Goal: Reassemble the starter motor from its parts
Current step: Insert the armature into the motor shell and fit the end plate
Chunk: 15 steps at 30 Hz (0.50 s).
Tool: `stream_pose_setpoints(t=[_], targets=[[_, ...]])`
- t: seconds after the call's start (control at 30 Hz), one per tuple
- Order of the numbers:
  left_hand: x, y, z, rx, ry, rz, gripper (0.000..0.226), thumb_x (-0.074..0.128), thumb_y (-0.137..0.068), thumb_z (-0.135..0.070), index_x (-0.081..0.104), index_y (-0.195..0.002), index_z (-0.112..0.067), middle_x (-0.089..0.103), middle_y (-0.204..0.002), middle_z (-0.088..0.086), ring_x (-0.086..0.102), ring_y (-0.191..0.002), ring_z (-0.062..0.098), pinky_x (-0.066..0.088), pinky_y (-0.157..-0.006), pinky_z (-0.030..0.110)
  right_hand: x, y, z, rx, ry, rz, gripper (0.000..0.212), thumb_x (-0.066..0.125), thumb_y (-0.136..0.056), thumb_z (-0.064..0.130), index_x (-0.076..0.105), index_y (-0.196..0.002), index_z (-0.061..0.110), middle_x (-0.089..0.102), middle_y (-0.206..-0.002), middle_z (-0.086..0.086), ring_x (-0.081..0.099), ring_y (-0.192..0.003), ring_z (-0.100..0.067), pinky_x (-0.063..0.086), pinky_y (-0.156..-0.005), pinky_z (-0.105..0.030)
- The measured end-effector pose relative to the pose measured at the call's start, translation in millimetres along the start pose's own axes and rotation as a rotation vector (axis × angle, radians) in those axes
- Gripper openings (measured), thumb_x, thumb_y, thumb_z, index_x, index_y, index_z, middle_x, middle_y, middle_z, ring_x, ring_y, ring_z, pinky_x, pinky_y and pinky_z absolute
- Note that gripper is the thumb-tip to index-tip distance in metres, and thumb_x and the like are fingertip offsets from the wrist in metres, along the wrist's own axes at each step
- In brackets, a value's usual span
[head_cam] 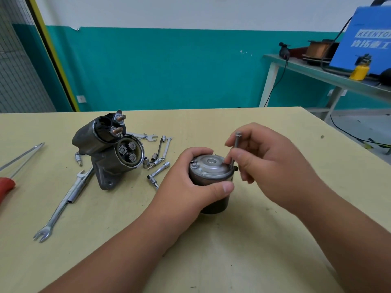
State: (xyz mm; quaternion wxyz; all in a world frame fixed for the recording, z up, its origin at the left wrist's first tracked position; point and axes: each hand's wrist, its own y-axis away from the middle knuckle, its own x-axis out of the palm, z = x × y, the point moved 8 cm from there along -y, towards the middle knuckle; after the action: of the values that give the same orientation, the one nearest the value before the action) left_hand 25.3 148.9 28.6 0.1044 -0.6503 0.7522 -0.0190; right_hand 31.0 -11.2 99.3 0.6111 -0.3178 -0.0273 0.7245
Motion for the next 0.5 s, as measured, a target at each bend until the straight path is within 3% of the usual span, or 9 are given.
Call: stream_pose_setpoints(t=[0.2, 0.37, 0.5], targets=[[-1.0, -1.1, 1.6, -0.014, 0.013, -0.014, 0.075, 0.087, -0.052, -0.054, 0.064, -0.123, -0.047, 0.076, -0.112, -0.022, 0.074, -0.101, 0.001, 0.055, -0.080, 0.012, 0.2, -0.8, -8.6, 0.018, 0.030, -0.065, 0.016, 0.067, -0.095, 0.022, 0.067, -0.099, 0.037, 0.068, -0.084, 0.008, 0.063, -0.070, -0.010, 0.054, -0.058, -0.028], [-5.0, -1.2, 4.5, -0.030, 0.022, -0.038, 0.073, 0.087, -0.053, -0.056, 0.065, -0.121, -0.047, 0.076, -0.113, -0.021, 0.074, -0.102, 0.000, 0.053, -0.078, 0.011, -5.8, 0.5, -4.9, -0.020, -0.005, -0.085, 0.054, 0.068, -0.096, 0.015, 0.053, -0.129, 0.055, 0.066, -0.093, 0.006, 0.065, -0.075, -0.019, 0.058, -0.062, -0.032], [-5.8, -2.6, 5.7, -0.038, 0.035, -0.043, 0.073, 0.086, -0.053, -0.056, 0.065, -0.121, -0.047, 0.076, -0.112, -0.022, 0.073, -0.101, -0.001, 0.054, -0.078, 0.011, -5.9, 2.6, -0.6, -0.041, -0.002, -0.076, 0.057, 0.062, -0.097, 0.011, 0.056, -0.132, 0.056, 0.064, -0.091, 0.003, 0.062, -0.073, -0.018, 0.058, -0.060, -0.031]])
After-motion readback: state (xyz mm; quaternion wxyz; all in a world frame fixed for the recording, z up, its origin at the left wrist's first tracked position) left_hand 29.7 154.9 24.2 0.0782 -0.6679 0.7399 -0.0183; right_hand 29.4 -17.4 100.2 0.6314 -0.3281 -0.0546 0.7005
